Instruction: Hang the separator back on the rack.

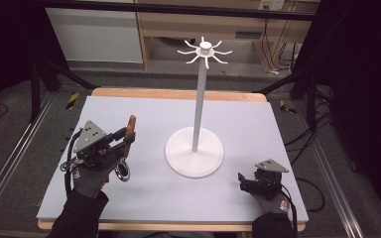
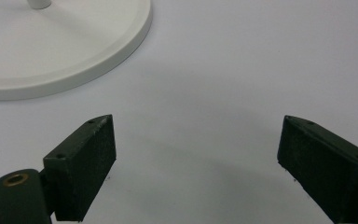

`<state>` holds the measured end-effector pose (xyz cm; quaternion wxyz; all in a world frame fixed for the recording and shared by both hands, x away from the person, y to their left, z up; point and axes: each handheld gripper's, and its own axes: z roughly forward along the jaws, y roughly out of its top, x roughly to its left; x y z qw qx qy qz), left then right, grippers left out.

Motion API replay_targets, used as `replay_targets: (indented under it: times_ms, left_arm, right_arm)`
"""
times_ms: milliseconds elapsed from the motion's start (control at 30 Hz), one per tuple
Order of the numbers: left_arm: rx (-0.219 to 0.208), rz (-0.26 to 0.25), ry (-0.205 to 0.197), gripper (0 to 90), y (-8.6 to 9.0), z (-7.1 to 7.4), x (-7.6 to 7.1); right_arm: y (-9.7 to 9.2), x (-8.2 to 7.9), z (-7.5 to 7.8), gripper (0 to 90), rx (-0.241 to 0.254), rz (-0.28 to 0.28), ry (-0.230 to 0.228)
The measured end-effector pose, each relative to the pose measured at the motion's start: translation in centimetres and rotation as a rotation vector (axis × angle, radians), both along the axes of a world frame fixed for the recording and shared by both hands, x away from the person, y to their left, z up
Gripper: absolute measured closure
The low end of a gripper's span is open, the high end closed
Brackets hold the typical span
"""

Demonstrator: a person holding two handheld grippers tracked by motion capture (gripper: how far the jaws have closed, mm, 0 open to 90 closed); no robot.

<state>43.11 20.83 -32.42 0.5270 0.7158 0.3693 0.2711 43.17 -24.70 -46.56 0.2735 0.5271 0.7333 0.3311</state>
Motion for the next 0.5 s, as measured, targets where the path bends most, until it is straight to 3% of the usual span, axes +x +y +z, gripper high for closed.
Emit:
replay_targets:
  times_ms: [500]
  left_arm:
    - [-0.054,-0.011,-0.049,67.3,-0.6,2.3,0.3]
  right_arm:
    - [-0.1,0.0,-0.1,11.8,-0.004,0.0,-0.003]
